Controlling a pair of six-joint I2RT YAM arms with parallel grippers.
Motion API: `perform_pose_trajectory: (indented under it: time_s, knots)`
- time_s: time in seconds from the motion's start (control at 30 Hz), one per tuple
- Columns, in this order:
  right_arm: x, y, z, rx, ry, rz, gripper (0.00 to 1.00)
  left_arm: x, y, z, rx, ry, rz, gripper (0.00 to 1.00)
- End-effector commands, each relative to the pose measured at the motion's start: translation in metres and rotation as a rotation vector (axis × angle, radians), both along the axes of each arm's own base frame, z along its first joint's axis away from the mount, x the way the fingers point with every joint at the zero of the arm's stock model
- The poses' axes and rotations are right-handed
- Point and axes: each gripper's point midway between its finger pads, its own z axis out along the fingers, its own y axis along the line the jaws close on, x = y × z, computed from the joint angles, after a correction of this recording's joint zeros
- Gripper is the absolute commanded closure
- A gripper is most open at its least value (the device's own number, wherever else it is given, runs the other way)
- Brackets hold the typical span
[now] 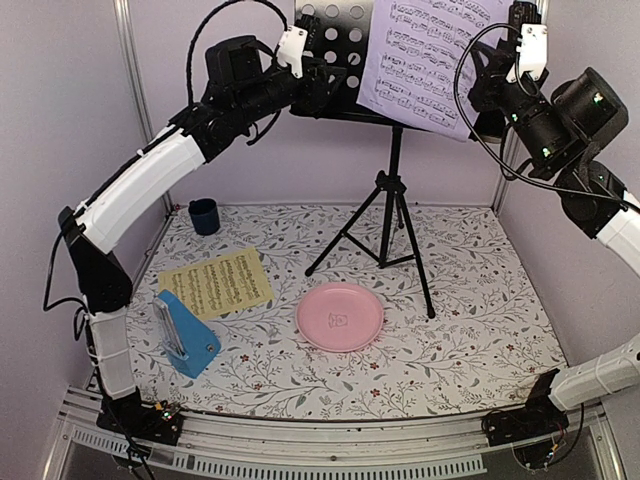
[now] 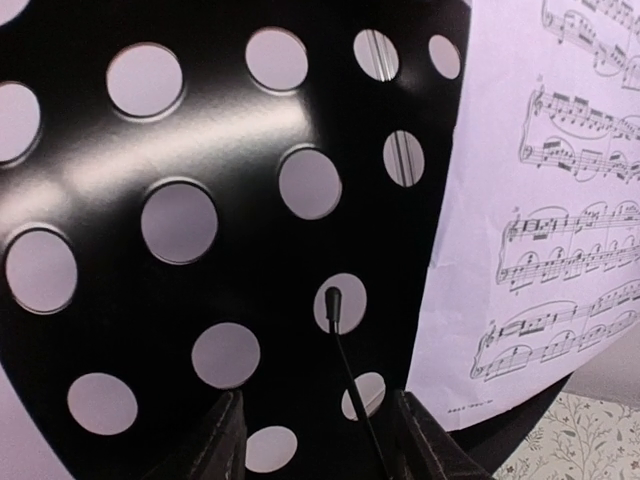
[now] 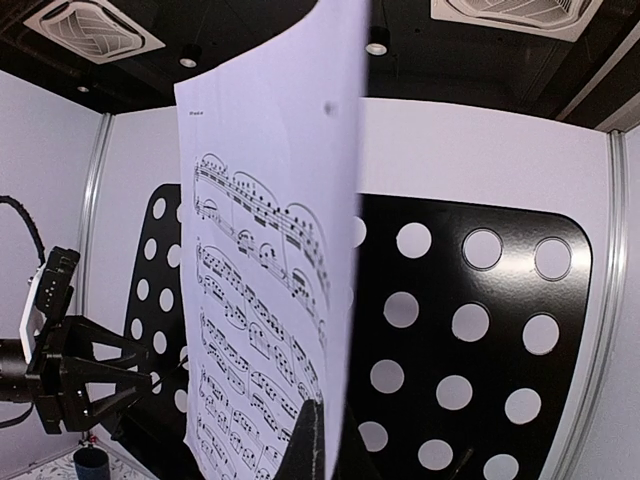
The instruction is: Set up the instrument practice props
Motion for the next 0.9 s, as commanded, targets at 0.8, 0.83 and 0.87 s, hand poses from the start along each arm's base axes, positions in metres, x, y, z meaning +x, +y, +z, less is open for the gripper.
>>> perform_pose_trajectory:
  time_s: [0.8,0.83,0.87]
  knots:
    - [0.009,-0.013,0.009,0.012,-0.04,-0.081,1.0,-0.01,-0.017,0.005,-0.01,-0.08,0.075,0.69]
    - [0.009,-0.013,0.008,0.012,-0.04,-0.08,1.0,-0.009,-0.017,0.007,-0.011,-0.081,0.076,0.69]
    - [0.009,-0.013,0.008,0.011,-0.039,-0.079,1.0,-0.009,-0.018,0.008,-0.015,-0.081,0.074,0.69]
